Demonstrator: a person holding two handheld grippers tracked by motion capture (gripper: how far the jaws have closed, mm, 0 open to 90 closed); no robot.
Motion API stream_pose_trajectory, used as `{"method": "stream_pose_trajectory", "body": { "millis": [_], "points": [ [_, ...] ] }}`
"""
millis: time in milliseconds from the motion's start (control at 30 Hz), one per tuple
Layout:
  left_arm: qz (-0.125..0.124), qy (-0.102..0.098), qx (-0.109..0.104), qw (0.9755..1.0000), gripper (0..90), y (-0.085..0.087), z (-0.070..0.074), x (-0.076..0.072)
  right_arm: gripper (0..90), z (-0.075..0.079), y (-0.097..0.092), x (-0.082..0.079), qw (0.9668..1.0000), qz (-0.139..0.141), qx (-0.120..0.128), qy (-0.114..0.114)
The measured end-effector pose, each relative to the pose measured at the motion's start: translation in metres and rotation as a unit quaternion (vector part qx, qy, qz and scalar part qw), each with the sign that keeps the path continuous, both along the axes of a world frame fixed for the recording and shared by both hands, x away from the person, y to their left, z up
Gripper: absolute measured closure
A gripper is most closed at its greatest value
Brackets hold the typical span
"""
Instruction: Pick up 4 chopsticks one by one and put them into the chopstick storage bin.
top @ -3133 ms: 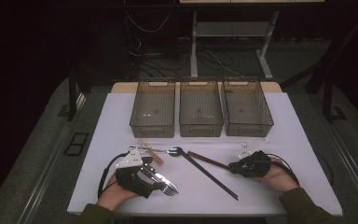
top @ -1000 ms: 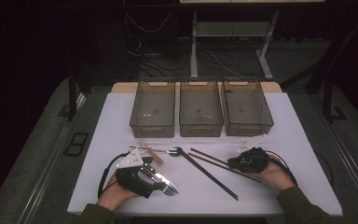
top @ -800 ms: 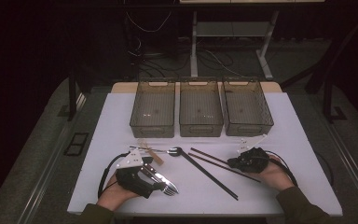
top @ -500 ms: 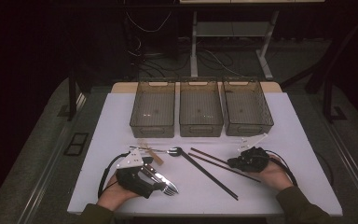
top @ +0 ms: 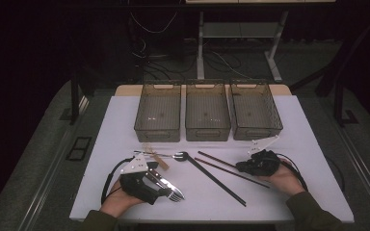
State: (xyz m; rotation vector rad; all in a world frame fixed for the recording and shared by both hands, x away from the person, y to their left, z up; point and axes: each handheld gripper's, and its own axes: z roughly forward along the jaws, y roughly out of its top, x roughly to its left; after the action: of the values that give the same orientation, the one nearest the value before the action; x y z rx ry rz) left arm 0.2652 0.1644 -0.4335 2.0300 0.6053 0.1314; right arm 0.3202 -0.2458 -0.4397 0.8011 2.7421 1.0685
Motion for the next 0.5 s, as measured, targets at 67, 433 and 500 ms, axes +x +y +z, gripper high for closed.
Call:
{"method": "stream_pose_trajectory", "body": {
  "millis": [67,433,500],
  "points": [
    [0.000,0.000,0.000,1.0000,0.0,0.000,0.000,0.000,85.5,0.002,-0.002,0.000,1.0000,-0.002,0.004,-0.002],
    [0.000,0.001,0.001,1.0000,0.0,0.000,-0.001,0.000,85.5,0.015,-0.011,-0.001,0.9996,-0.006,0.025,-0.012],
    [0.000,0.001,0.001,1.0000,0.0,0.000,-0.001,0.000,85.4,0.017,-0.012,-0.002,0.9995,-0.007,0.028,-0.012]
  ]
}}
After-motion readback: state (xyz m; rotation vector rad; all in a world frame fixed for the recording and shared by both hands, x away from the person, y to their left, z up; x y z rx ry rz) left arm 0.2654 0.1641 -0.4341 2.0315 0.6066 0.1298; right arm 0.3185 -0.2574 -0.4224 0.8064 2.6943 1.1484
